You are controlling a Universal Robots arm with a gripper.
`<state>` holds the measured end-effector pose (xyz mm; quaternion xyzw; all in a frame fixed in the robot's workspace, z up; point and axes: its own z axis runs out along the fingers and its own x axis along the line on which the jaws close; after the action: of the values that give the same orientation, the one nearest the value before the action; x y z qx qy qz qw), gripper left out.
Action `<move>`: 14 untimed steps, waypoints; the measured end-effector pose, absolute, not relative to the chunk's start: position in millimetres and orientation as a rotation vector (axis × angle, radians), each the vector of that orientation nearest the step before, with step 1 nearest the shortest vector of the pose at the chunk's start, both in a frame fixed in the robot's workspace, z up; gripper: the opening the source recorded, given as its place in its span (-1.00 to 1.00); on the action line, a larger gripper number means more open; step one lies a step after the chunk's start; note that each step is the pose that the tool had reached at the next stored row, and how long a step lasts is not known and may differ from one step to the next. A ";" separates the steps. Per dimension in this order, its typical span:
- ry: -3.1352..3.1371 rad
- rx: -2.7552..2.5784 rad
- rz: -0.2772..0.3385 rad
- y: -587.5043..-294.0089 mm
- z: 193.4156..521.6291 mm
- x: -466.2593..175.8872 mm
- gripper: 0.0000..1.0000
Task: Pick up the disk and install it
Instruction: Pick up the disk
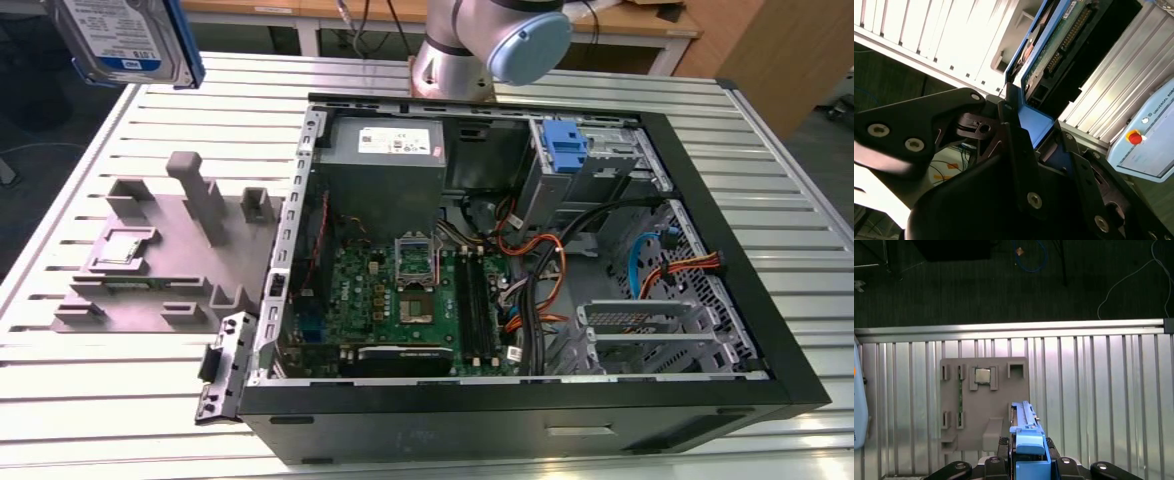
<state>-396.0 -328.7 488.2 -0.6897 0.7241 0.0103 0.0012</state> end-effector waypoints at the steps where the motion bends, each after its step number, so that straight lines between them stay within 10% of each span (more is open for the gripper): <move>1: 2.273 -2.165 0.032 -328.7 488.2 -395.3 -0.26; 14: 2.273 -2.165 0.032 -328.7 492.1 -392.7 -0.26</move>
<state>-392.7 -328.7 492.1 -0.6897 0.7240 0.0103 0.0012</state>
